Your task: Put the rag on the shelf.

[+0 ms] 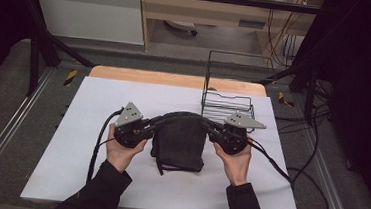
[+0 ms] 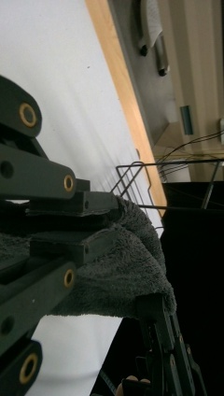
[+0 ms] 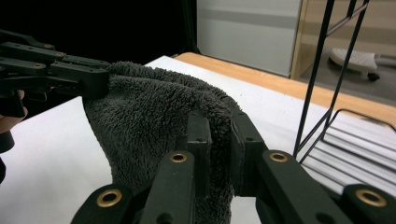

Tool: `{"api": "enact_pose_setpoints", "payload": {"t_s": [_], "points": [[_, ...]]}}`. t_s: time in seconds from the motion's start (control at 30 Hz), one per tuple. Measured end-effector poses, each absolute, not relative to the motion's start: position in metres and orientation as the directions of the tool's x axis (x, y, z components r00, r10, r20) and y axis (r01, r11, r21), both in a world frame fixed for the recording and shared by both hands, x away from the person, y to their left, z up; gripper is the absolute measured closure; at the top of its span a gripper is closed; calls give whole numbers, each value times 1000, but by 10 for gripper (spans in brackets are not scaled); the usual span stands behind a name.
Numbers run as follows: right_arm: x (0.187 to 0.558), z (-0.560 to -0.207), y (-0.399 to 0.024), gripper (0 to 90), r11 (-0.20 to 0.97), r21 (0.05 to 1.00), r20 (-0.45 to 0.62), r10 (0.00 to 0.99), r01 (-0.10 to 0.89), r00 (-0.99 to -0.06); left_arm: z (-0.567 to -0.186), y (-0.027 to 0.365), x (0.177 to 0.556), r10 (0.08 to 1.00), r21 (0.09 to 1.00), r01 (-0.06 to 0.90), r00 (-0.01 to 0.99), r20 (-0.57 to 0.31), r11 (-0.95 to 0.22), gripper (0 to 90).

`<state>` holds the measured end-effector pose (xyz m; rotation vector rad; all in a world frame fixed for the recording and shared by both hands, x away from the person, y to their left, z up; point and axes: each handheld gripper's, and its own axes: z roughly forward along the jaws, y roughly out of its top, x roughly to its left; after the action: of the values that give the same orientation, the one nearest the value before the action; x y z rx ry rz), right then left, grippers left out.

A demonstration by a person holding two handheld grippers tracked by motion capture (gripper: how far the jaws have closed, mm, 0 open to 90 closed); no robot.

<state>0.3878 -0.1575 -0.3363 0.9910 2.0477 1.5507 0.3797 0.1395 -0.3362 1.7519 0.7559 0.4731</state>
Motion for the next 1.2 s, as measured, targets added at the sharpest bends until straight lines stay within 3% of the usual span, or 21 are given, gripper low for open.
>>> {"api": "enact_pose_setpoints", "payload": {"t_s": [0.57, 1.2], "points": [[371, -310, -162, 811, 117, 972, 52, 741, 206, -669, -313, 135, 374, 697, 977, 177, 716, -45, -119, 815], [363, -285, -186, 813, 75, 991, 4, 817, 113, -577, -295, 100, 387, 684, 992, 114, 728, -52, -46, 816]]}}
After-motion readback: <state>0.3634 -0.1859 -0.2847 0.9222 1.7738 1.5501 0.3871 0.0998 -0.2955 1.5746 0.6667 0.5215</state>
